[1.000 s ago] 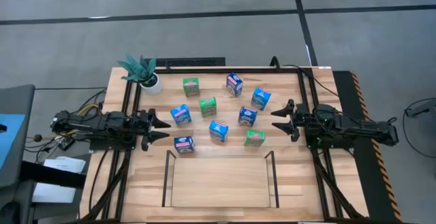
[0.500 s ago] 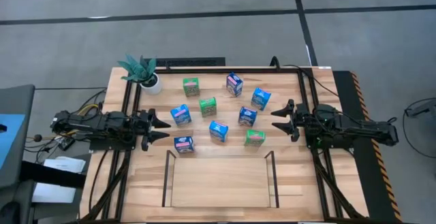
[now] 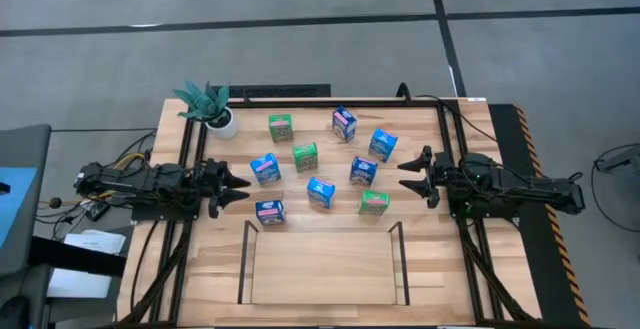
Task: Stack cereal on shelf
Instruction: Put the top light blue cereal box on the shelf
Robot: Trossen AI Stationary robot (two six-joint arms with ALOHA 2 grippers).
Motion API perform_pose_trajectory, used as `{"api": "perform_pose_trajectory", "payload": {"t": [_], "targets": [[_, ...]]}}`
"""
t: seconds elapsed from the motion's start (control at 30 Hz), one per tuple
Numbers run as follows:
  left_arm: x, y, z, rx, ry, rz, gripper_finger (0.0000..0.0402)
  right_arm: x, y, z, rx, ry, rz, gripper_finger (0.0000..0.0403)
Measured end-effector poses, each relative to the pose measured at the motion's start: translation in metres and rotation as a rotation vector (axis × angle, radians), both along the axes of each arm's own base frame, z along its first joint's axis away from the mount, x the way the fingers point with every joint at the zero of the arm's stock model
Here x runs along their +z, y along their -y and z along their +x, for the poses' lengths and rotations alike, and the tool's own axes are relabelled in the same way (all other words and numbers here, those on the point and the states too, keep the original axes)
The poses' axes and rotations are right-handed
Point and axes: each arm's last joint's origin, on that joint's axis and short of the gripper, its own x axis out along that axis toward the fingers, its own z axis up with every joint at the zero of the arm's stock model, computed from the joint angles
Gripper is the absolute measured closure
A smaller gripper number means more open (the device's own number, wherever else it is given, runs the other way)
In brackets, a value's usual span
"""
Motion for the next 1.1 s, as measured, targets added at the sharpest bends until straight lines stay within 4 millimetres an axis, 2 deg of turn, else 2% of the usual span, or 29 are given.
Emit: {"api": "perform_pose_trajectory", "payload": {"t": [0.17, 0.37, 0.5, 0.63, 0.87, 1.0, 1.1], "targets": [[0.001, -0.001, 0.0, 0.051, 0.015, -0.085, 0.0187, 0.0, 0.001, 0.0, -0.011, -0.004, -0.084, 0.0127], [0.004, -0.006, -0.001, 0.209, 0.083, -0.267, 0.0187, 0.0, 0.001, 0.0, -0.01, -0.005, -0.098, 0.0127], [0.002, -0.007, -0.001, 0.253, 0.079, -0.282, 0.0187, 0.0, 0.001, 0.0, -0.019, -0.02, -0.279, 0.0127], [0.005, -0.007, -0.001, 0.25, 0.113, -0.325, 0.0187, 0.001, 0.001, 0.0, -0.027, -0.02, -0.361, 0.0127], [0.012, -0.007, -0.001, 0.234, 0.208, -0.476, 0.0187, 0.009, 0.003, -0.001, -0.076, 0.087, -0.125, 0.0127], [0.026, -0.007, -0.004, 0.193, 0.348, -0.519, 0.0187, 0.015, 0.007, -0.002, -0.161, 0.173, 0.063, 0.0127], [0.039, -0.008, -0.008, 0.189, 0.485, -0.509, 0.0187, 0.02, 0.009, -0.004, -0.199, 0.226, 0.069, 0.0127]]}}
